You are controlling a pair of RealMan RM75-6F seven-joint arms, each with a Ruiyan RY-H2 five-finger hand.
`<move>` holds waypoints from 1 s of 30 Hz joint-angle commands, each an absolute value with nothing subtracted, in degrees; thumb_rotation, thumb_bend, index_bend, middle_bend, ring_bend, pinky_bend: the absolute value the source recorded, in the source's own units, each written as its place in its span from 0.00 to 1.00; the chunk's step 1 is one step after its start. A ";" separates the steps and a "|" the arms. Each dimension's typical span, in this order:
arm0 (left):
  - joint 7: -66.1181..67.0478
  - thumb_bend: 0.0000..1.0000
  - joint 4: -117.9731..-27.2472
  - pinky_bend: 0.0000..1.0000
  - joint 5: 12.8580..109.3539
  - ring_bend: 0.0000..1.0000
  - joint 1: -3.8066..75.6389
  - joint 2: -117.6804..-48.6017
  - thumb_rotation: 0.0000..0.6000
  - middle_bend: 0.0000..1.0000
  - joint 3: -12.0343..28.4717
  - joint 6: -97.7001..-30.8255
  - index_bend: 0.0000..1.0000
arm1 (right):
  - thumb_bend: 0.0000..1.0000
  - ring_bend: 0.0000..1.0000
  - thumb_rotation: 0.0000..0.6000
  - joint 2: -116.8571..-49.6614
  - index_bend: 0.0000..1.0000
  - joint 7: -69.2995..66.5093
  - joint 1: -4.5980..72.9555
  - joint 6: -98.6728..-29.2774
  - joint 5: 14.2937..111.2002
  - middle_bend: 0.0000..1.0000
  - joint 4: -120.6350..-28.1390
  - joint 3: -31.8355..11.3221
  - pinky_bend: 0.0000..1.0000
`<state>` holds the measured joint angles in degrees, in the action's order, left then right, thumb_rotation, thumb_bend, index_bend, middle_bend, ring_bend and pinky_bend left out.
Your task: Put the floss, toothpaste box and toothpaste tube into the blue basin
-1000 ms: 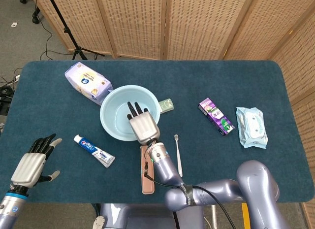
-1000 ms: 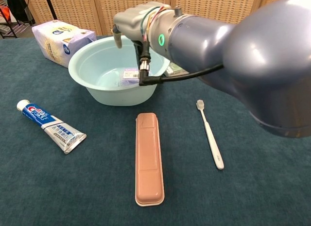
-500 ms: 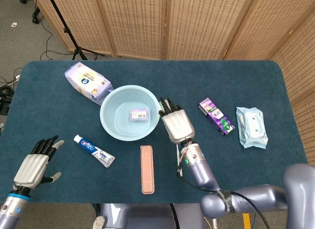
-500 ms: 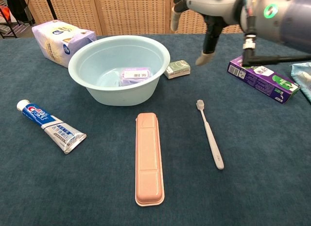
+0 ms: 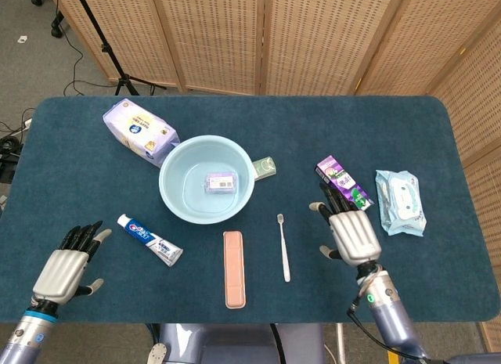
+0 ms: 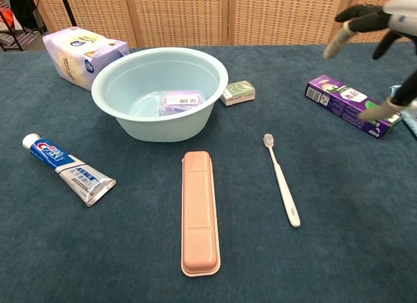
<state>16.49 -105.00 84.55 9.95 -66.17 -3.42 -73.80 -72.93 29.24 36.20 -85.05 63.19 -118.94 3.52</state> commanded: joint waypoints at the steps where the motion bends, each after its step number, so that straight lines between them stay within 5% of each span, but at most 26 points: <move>1: 17.58 0.21 -104.76 0.00 84.60 0.00 9.83 -66.83 1.00 0.00 -3.61 -73.91 0.00 | 0.14 0.00 1.00 -70.96 0.25 22.68 30.02 -87.48 69.79 0.00 -117.13 8.16 0.25; 13: 18.36 0.21 -104.56 0.00 84.16 0.00 9.66 -67.42 1.00 0.00 -3.42 -74.30 0.00 | 0.13 0.00 1.00 -69.82 0.25 18.03 26.23 -83.36 72.71 0.00 -112.63 6.30 0.24; 18: 17.90 0.21 -104.44 0.00 83.82 0.00 9.77 -67.30 1.00 0.00 -3.43 -73.92 0.00 | 0.13 0.00 1.00 -69.55 0.25 20.81 28.98 -77.29 67.21 0.00 -113.13 1.93 0.23; 30: 17.60 0.21 -103.54 0.00 81.49 0.00 10.39 -67.77 1.00 0.00 -3.03 -72.11 0.00 | 0.06 0.00 1.00 -69.78 0.06 27.92 38.59 -63.23 47.25 0.00 -107.31 -7.62 0.07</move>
<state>17.60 -103.62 81.61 10.32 -67.71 -3.08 -72.22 -69.67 25.35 35.57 -66.81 52.23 -109.70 -5.00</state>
